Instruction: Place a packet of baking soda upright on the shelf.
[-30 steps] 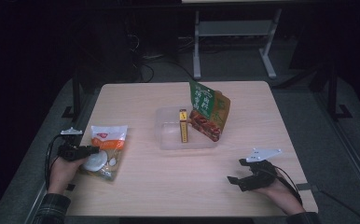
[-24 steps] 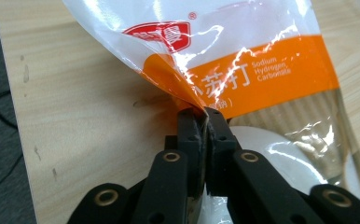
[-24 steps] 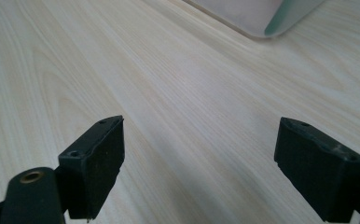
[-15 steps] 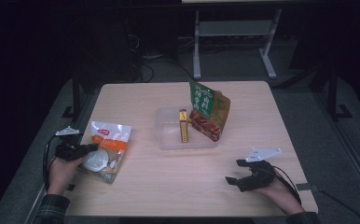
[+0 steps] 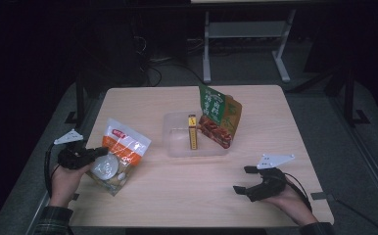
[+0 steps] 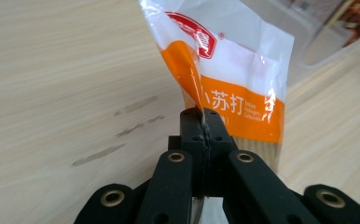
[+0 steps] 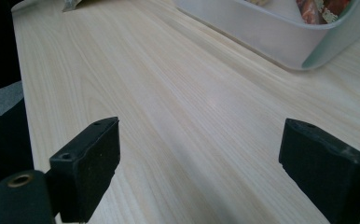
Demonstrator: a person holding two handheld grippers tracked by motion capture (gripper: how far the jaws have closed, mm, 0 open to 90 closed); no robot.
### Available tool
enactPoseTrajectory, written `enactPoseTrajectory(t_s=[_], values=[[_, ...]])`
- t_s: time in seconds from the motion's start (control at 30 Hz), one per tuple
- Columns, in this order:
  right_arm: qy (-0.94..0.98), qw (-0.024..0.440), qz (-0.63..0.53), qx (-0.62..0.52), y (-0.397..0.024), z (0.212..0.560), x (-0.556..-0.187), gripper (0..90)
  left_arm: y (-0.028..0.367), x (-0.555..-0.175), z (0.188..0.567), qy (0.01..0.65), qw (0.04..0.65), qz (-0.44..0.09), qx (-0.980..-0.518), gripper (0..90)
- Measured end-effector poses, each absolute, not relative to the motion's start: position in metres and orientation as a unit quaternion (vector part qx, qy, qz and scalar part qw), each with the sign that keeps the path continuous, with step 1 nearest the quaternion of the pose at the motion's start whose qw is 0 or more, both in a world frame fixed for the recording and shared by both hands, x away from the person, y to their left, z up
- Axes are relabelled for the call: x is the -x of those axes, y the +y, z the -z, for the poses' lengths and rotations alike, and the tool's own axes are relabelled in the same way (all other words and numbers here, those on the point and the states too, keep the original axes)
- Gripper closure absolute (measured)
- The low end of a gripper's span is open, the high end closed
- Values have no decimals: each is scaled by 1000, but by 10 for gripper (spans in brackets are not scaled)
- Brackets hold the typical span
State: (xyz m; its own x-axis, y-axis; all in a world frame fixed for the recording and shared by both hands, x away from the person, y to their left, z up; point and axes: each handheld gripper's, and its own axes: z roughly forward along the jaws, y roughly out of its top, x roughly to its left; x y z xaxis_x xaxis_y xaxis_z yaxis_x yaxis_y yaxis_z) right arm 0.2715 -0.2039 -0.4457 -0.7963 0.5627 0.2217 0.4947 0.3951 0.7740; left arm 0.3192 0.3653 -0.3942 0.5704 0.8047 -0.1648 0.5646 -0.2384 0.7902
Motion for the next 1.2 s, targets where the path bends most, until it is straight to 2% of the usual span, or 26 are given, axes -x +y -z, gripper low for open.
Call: enactPoseTrajectory(t_s=[0.1,0.33,0.57,0.8,0.93,1.2], values=[[838,45,-441,-318,-201,444,-271,148,357,-315,389,428,442,-134,-777,896],[840,39,-442,-312,-195,442,-273,241,343,-309,379,396,466,-133,-780,897],[836,33,-463,-291,-190,437,-276,422,327,-303,370,368,493,-128,-778,898],[828,20,-490,-273,-180,429,-284,434,309,-298,362,339,519,-109,-777,898],[821,12,-510,-257,-174,425,-285,389,296,-296,360,324,527,-100,-779,897],[816,11,-529,-232,-151,416,-291,386,270,-291,360,307,538,-86,-780,897]])
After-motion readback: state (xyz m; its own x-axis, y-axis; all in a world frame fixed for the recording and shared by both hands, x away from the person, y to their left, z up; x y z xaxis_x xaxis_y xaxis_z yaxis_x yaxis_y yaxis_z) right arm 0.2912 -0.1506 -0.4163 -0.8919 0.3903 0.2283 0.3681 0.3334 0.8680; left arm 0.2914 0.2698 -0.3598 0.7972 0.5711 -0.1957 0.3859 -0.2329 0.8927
